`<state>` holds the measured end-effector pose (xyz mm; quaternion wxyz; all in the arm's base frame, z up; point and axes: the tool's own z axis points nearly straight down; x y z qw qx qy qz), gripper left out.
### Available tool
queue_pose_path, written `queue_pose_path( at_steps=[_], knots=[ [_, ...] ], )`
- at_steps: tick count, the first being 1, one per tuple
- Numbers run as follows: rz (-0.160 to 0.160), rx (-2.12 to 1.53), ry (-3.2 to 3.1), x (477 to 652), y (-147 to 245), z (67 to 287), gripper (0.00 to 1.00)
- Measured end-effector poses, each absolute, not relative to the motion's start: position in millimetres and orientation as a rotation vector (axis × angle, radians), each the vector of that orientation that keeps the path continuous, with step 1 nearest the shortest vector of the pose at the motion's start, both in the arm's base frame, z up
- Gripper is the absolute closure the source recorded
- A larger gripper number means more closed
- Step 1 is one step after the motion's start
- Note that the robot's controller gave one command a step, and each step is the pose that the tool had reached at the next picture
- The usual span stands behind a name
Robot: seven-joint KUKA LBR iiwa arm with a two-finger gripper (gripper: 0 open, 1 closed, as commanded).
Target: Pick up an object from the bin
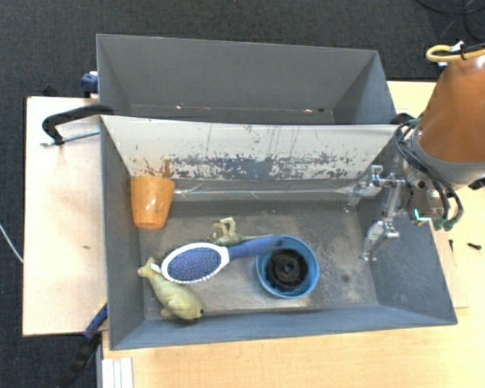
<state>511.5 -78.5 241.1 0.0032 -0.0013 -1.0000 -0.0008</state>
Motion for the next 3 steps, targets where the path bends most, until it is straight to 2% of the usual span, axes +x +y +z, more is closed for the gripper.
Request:
queue_pose_path(
  at_steps=[1, 2, 3],
  knots=[
    [-0.001, 0.175, -3.142, 511.3, -32.5, 69.8, 0.0],
    [0.0, 0.177, -3.14, 511.2, -32.8, 72.6, 1.0],
    [0.0, 0.177, -3.139, 510.6, -32.7, 71.6, 0.0]
  ],
)
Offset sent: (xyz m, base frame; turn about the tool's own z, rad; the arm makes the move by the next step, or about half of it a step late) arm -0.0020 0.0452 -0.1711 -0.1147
